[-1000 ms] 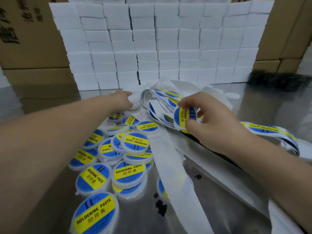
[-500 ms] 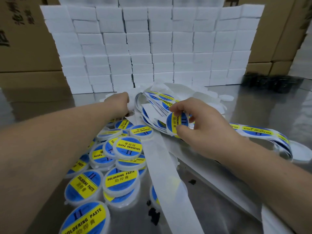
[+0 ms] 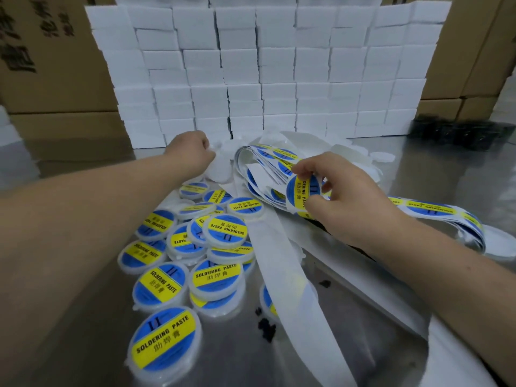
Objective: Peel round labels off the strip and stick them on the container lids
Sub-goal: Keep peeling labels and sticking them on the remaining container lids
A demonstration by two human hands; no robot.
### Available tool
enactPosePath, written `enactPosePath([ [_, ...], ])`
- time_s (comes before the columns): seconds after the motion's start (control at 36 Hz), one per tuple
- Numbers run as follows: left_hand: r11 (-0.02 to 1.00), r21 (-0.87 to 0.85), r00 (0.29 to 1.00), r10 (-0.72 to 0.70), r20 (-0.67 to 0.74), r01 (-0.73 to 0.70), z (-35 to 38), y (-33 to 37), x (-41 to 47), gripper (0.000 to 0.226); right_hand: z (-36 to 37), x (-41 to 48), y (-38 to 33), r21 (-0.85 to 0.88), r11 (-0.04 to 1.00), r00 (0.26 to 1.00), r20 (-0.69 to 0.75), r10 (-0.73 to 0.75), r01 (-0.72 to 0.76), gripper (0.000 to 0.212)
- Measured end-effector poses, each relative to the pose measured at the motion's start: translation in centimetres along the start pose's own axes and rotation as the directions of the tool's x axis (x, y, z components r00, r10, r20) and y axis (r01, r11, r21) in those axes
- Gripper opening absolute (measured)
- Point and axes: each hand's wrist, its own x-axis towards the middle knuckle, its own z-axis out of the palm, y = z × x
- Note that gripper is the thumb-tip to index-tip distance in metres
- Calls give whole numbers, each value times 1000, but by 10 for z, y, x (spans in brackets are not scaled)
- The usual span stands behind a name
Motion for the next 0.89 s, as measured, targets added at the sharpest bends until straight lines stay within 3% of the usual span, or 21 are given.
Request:
enactPosePath([
  [0.17, 996, 33, 992, -88, 86, 85, 3, 13, -6, 20, 1, 0, 3, -4, 1000, 1000, 5, 9, -9, 43],
  [0.28, 943, -261, 977, -212, 2, 205, -4, 25, -11, 26, 2, 1, 5, -2, 1000, 1000, -7, -1, 1, 47],
  [0.36, 816, -528, 969, -241, 55, 233, -16, 42, -18, 25, 2, 1, 7, -20, 1000, 1000, -3, -15, 15, 53],
  [0.44, 546, -789, 957, -213, 196, 283, -30, 67, -38, 21, 2, 2, 5, -40, 999, 999, -24, -33, 32, 54],
  [0.5, 373, -876, 952, -118, 282, 305, -43, 79, -58, 24, 2, 2, 3, -19, 999, 997, -67, -47, 46, 53],
  [0.53, 361, -883, 951, -39, 308, 301, -48, 83, -68, 29, 3, 2, 3, -4, 998, 994, -91, -56, 56, 53],
  [0.64, 524, -841, 932, 219, 289, 138, -58, 92, -108, 39, 3, 2, 2, 33, 995, 984, -158, -84, 90, 53],
  [0.75, 762, -635, 949, 281, 147, -127, -50, 98, -127, 18, 0, 1, -3, 129, 979, 971, -205, -127, 156, 56],
  [0.83, 826, -561, 962, 194, 193, -54, -44, 95, -125, 25, -2, -1, -7, 162, 963, 957, -233, -175, 215, 56],
  [0.89, 809, -588, 938, 215, 271, -15, -46, 94, -127, 5, -4, -1, -9, 184, 957, 953, -246, -178, 226, 54],
])
